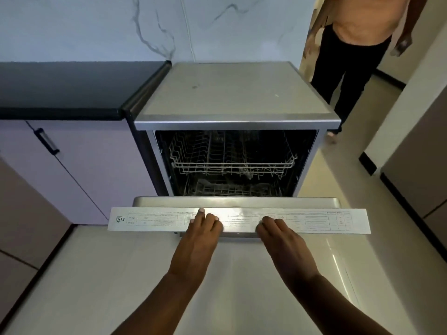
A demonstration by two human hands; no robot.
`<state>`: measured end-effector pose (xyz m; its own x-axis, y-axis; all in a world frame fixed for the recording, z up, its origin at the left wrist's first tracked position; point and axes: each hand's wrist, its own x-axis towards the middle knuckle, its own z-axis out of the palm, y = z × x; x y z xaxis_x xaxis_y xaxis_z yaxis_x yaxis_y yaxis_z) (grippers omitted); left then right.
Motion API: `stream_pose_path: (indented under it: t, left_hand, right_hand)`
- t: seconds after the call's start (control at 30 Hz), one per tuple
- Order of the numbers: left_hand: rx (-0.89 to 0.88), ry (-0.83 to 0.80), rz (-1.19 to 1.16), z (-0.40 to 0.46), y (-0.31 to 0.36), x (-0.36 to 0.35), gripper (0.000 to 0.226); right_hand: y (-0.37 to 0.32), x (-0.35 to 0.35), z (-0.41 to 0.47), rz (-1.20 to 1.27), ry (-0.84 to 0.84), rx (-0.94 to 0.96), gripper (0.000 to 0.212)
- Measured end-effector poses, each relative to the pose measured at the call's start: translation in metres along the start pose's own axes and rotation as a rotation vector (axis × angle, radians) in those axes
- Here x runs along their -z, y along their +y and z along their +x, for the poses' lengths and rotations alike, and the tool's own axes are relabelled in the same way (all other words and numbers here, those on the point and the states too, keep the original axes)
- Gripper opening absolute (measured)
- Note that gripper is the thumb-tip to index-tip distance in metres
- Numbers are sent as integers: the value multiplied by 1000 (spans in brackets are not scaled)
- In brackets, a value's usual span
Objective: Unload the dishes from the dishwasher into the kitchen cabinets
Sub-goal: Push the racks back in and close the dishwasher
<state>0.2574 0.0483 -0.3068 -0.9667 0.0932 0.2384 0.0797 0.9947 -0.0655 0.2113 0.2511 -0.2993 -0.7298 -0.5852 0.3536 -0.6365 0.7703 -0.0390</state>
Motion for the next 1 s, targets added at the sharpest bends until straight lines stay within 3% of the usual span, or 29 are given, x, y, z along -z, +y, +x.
stream_pose_path:
  t: [0.13, 0.33, 0.57, 0.8, 1.0]
  left_hand:
    - [-6, -9, -115, 18, -11, 8, 61]
    - [30, -7, -286, 52, -24, 20, 22]
    - [36, -2, -311, 98, -44, 24, 28]
    - [94, 46, -360, 142, -54, 26, 16]
    - [91, 13, -308, 185, -63, 36, 10]
  right_hand:
    - [5, 1, 12, 34, 35, -3, 35]
    - [10, 3, 44, 0, 43, -66, 39]
    - [23, 7, 84, -60, 32, -113, 48]
    - [44, 2, 131, -45, 82, -132, 40]
    - [62, 7, 170, -41, 17, -93, 41]
